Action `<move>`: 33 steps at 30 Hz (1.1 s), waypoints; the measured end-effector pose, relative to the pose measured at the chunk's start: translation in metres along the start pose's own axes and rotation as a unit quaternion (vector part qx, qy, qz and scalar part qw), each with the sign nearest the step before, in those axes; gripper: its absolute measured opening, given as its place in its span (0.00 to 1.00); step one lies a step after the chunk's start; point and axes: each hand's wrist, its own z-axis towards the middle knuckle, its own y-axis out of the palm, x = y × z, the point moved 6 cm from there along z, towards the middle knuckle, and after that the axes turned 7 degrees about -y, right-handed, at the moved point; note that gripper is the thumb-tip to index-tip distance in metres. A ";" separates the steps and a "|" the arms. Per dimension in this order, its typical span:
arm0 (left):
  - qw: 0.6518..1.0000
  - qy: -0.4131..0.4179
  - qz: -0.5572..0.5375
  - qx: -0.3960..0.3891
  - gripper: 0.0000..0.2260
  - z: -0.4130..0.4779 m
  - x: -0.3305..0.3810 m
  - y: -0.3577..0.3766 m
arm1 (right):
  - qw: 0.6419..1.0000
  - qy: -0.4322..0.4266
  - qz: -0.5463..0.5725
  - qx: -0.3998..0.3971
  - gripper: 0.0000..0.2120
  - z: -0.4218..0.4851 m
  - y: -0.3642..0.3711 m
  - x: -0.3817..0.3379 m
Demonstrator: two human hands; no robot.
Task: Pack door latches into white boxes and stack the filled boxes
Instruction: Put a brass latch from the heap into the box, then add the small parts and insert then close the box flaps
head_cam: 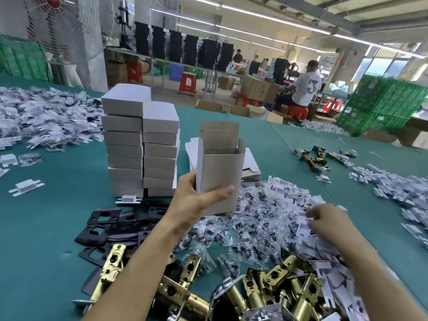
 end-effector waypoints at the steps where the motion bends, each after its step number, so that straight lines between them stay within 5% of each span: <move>1: 1.000 0.007 -0.002 0.000 0.12 -0.001 0.000 0.001 | 1.000 0.004 -0.023 -0.015 0.10 -0.002 0.005 0.003; 8: 0.999 0.047 0.015 0.003 0.12 -0.002 0.000 0.005 | 0.990 0.022 -0.137 -0.026 0.15 -0.007 0.018 -0.012; 12: 0.996 0.085 0.005 -0.003 0.14 -0.005 0.004 0.006 | 0.987 0.010 -0.156 -0.032 0.08 -0.007 0.021 -0.020; 24: 0.993 0.091 0.058 0.040 0.13 -0.004 -0.002 0.006 | 0.992 -0.028 0.034 0.121 0.12 -0.013 -0.020 -0.037; 26: 0.991 0.095 0.083 0.054 0.11 -0.004 -0.002 0.006 | 0.973 -0.086 0.107 0.187 0.14 -0.019 -0.046 -0.054; 29: 0.988 0.088 0.111 0.065 0.08 -0.002 -0.005 0.004 | 0.898 -0.212 0.277 0.269 0.14 -0.046 -0.092 -0.094; 33: 0.983 0.080 0.145 0.079 0.08 0.000 -0.008 0.000 | 0.821 -0.335 0.372 0.273 0.06 -0.082 -0.129 -0.144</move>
